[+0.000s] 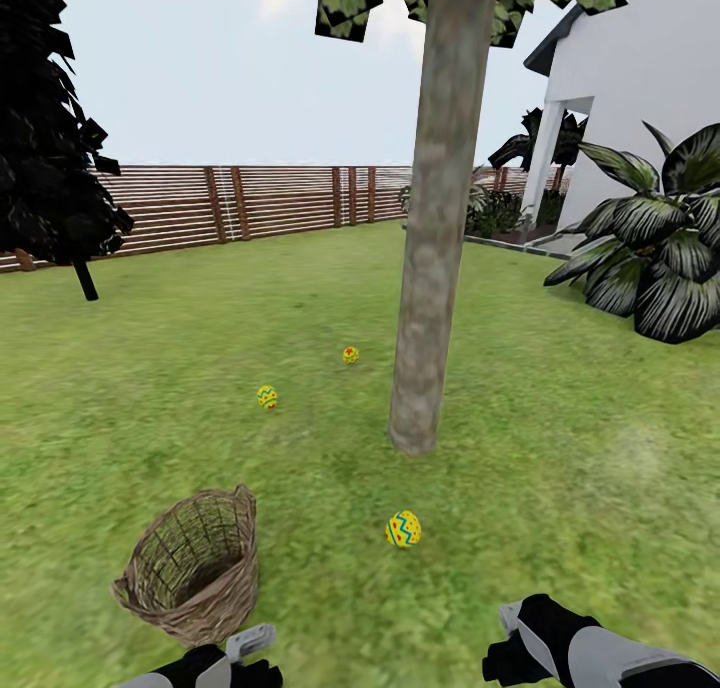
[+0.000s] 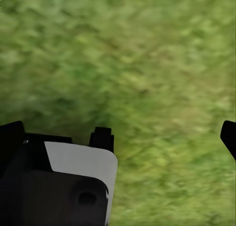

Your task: Take the three Easter eggs out of the wicker basket on the lawn in the garden, then place them on the lawn next to a single tree (choose any tree) so that all three eggs are next to the same tree and none are left in the basket.

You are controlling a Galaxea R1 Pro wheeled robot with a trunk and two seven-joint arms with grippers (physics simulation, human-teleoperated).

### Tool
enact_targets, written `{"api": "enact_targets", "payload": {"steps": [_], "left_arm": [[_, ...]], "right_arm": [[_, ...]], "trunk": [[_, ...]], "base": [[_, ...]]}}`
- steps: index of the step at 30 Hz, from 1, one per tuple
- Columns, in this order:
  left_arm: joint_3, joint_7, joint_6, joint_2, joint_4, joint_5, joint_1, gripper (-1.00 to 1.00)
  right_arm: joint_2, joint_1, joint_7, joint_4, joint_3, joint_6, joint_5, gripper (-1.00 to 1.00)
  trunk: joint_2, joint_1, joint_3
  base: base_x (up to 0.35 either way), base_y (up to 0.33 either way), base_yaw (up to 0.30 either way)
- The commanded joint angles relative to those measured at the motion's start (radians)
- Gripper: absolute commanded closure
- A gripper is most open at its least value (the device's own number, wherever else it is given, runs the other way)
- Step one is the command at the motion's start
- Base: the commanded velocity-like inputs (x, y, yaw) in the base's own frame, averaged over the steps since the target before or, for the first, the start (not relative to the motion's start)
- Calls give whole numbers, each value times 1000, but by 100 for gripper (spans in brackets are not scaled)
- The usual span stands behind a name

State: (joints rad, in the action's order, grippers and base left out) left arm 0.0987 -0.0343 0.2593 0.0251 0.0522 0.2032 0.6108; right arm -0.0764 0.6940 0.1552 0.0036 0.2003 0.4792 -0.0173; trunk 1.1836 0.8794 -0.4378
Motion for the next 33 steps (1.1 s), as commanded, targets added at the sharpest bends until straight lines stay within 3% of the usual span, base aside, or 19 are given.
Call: {"api": "enact_targets", "payload": {"steps": [1, 14, 33], "left_arm": [[8, -1, 2, 0, 2, 2, 1, -100], [9, -1, 3, 0, 2, 4, 1, -100], [9, -2, 3, 3, 2, 4, 1, -100]], "right_arm": [[0, 1, 6, 0, 8, 3, -1, -100], [0, 1, 6, 0, 8, 1, -3, -100], [0, 1, 6, 1, 8, 4, -3, -100]], "trunk": [[-7, -4, 2], [-98, -54, 44], [-231, -127, 133]], "base": [[-8, -5, 0], [-118, -10, 0], [-3, 0, 0]]}}
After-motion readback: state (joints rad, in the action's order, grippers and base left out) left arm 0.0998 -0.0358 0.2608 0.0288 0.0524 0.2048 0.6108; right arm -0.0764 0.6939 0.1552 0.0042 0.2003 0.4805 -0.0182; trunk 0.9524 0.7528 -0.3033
